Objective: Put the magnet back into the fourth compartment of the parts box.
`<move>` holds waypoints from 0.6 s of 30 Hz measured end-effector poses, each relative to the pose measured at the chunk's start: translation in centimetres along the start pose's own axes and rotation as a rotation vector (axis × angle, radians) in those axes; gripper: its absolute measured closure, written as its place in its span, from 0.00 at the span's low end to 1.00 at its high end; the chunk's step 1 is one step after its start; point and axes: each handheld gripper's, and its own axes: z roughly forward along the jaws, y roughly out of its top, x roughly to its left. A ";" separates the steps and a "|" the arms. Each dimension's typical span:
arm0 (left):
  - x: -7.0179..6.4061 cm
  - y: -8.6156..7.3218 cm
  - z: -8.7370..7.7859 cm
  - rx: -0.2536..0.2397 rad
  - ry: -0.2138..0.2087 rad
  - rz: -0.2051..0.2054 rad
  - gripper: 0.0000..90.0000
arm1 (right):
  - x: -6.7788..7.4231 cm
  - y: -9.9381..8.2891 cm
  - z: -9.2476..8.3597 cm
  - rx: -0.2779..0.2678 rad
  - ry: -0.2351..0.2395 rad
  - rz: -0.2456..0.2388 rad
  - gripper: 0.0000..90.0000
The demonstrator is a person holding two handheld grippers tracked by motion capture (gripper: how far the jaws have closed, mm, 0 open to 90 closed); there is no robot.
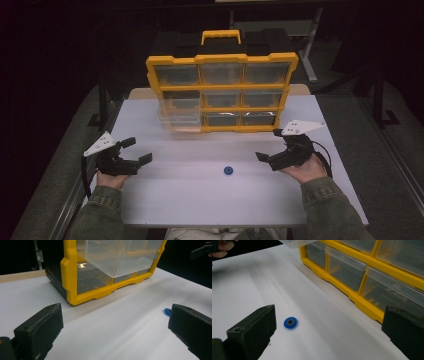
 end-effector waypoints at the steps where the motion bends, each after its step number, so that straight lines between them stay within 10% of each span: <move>1: 0.0 0.0 0.0 0.000 0.000 0.000 0.00 | 0.1 0.1 0.1 0.002 0.004 -0.005 0.00; 18: 0.0 0.0 0.0 0.001 0.005 0.003 0.00 | 0.9 0.7 2.4 0.071 0.047 -0.045 0.00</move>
